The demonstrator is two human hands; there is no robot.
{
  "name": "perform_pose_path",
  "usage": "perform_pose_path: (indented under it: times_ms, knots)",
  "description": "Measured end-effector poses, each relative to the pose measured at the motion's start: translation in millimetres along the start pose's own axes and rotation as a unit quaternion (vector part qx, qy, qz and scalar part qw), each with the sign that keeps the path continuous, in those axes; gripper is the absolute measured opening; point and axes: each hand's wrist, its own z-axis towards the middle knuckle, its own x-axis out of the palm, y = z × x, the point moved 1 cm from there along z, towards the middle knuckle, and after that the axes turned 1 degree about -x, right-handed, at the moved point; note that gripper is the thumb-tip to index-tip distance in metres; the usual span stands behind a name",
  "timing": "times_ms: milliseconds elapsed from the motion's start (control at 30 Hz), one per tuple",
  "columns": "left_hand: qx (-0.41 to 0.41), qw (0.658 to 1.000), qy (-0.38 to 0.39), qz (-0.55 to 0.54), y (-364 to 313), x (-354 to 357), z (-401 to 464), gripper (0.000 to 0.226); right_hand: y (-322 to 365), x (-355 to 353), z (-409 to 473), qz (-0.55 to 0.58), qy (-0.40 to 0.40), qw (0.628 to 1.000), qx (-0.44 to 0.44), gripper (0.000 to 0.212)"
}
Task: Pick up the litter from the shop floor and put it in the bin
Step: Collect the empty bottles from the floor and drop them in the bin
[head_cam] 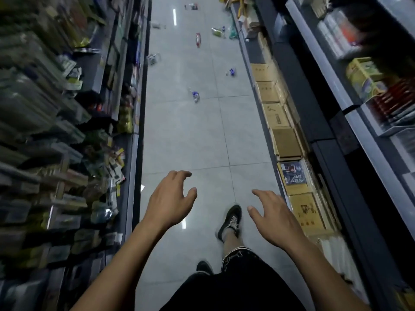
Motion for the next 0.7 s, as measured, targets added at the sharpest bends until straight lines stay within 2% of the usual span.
perform_pose_path:
  times_ms: [167, 333, 700]
  knots:
    - [0.012, 1.000, 0.001, 0.016, -26.4, -6.1, 92.1, 0.044, -5.9, -28.1, 85.2, 0.031, -0.010, 0.999, 0.010, 0.054]
    - [-0.013, 1.000, 0.001, 0.009, -38.3, -17.7, 165.5, 0.044, 2.2, -68.2, 176.1, 0.032, -0.001, 0.999, -0.010, 0.054]
    - [-0.114, 0.993, -0.038, -0.018, -5.1, -61.8, 281.9, 0.045, 68.8, -121.8, 373.3, -0.012, 0.048, 0.995, -0.091, 0.054]
